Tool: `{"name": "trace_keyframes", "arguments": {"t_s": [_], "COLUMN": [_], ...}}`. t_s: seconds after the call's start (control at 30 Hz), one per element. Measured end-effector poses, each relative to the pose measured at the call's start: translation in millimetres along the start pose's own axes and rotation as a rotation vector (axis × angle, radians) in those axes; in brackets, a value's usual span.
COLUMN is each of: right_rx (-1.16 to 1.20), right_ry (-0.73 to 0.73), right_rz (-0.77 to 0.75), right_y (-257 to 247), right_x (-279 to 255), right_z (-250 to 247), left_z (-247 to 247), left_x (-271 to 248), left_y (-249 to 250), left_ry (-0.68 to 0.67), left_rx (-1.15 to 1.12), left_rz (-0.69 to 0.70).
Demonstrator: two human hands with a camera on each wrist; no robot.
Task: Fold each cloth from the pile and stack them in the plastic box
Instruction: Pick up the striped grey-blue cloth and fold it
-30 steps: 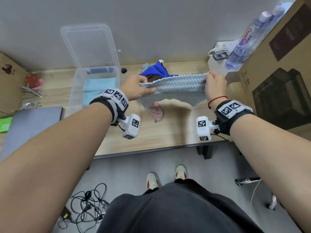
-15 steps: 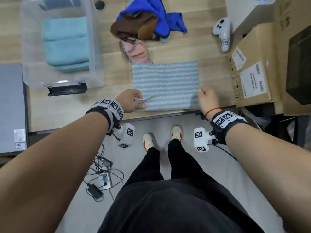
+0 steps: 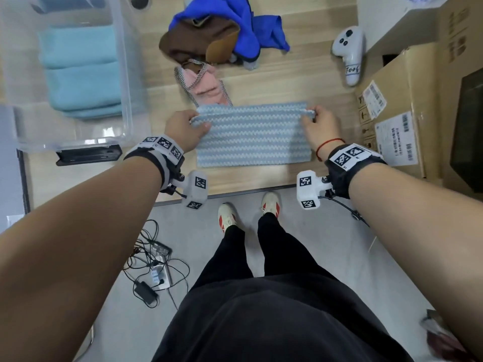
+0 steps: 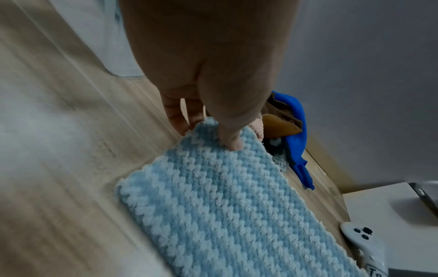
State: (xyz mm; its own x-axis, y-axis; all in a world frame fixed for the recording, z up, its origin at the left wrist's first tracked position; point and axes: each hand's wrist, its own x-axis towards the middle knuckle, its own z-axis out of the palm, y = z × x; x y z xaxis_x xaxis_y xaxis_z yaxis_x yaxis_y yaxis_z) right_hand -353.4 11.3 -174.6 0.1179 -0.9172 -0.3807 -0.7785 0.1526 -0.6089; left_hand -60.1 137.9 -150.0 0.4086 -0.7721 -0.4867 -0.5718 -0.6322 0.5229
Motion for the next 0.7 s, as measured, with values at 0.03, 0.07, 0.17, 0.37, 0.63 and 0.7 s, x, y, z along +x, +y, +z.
{"name": "trace_keyframes", "arguments": {"t_s": [0.03,0.07,0.17,0.37,0.63,0.7], "right_rx": [-0.007,-0.014,-0.036,-0.158,-0.25,-0.262], "right_ry": [-0.004,-0.007,-0.024,-0.022,-0.018,-0.012], "right_rz": [0.002,0.006,0.022,0.047,0.102,0.114], "right_y": [-0.6,0.2,0.1,4.6,5.1,3.3], "right_x": [5.2,11.1,23.2,38.3,44.5,45.5], "right_z": [1.0,3.1,7.9,16.7,19.8,19.3], "left_z": [0.2,0.6,4.3,9.9,12.3,13.4], "left_x": [4.0,7.9,18.2,30.5,40.5,41.8], "left_y": [0.6,1.0,2.7,2.9,-2.0,-3.5], "left_ry": [0.004,0.005,0.015,0.055,0.117,0.112], "left_rx": [0.006,0.003,0.008,0.008,-0.032,-0.032], "left_rz": [-0.011,-0.026,-0.042,-0.092,-0.117,-0.122]}}
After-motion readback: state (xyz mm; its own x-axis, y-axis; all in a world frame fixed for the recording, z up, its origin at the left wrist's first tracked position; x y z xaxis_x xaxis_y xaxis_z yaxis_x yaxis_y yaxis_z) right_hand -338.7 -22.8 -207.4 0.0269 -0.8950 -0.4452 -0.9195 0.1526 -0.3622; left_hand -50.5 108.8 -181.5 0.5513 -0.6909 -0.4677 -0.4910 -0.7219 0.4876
